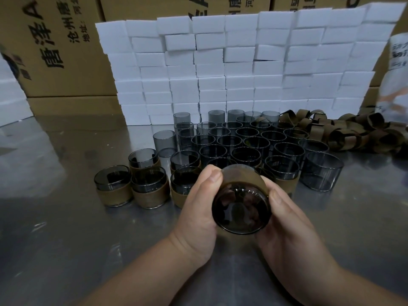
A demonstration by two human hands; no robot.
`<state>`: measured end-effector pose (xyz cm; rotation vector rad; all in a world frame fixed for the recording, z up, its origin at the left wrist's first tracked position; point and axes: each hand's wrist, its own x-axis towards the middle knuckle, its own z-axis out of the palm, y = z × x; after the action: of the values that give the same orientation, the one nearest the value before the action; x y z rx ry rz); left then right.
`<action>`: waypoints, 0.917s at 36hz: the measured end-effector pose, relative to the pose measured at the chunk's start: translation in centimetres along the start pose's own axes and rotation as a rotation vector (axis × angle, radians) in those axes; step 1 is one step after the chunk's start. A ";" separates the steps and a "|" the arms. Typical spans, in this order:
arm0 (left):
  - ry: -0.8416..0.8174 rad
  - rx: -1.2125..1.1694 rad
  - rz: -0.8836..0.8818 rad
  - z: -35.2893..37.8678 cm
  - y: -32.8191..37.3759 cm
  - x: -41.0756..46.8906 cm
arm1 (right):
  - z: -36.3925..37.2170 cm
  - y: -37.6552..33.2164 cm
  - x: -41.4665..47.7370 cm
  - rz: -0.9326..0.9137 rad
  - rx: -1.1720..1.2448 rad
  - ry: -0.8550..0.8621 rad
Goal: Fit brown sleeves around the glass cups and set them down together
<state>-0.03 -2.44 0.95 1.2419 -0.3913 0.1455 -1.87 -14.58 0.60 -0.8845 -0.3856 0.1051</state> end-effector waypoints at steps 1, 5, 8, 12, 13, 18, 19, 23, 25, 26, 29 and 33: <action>-0.001 0.000 -0.005 0.0 0.0 0.0 | 0.0 0.0 0.0 0.001 -0.002 -0.001; -0.003 -0.010 -0.029 0.0 0.1 0.0 | -0.1 0.0 0.1 0.009 -0.014 -0.015; -0.002 -0.002 -0.032 0.0 0.1 -0.1 | -0.1 0.1 0.1 0.006 -0.030 -0.019; -0.013 0.014 -0.026 0.0 0.2 -0.1 | -0.2 0.2 0.1 0.018 -0.030 -0.017; -0.019 0.020 -0.023 0.0 0.3 -0.1 | -0.3 0.2 0.1 0.023 -0.028 -0.020; 0.017 0.023 0.013 0.0 0.2 0.0 | -0.6 0.5 0.5 0.031 -0.019 -0.026; 0.024 0.021 0.019 0.0 0.1 0.1 | -0.8 0.5 0.7 0.032 -0.010 -0.021; 0.014 0.061 0.058 -0.2 0.3 0.2 | -1.1 0.6 0.7 -0.009 -0.018 -0.012; 0.001 0.112 0.092 -0.2 0.6 0.3 | -1.3 0.7 0.4 -0.066 -0.136 0.012; -0.008 0.141 0.110 -0.2 0.8 0.3 | -1.4 0.8 0.3 -0.099 -0.192 0.044; -0.048 0.253 0.164 -0.5 1.4 0.6 | -1.4 1.0 0.1 -0.182 -0.285 0.115; -0.070 0.435 0.195 -0.4 2.2 0.7 | -1.1 1.1 0.1 -0.263 -0.361 0.145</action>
<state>0.05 -1.43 3.06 1.6383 -0.5619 0.3691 -1.33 -14.67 -0.80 -1.1803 -0.3876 -0.2776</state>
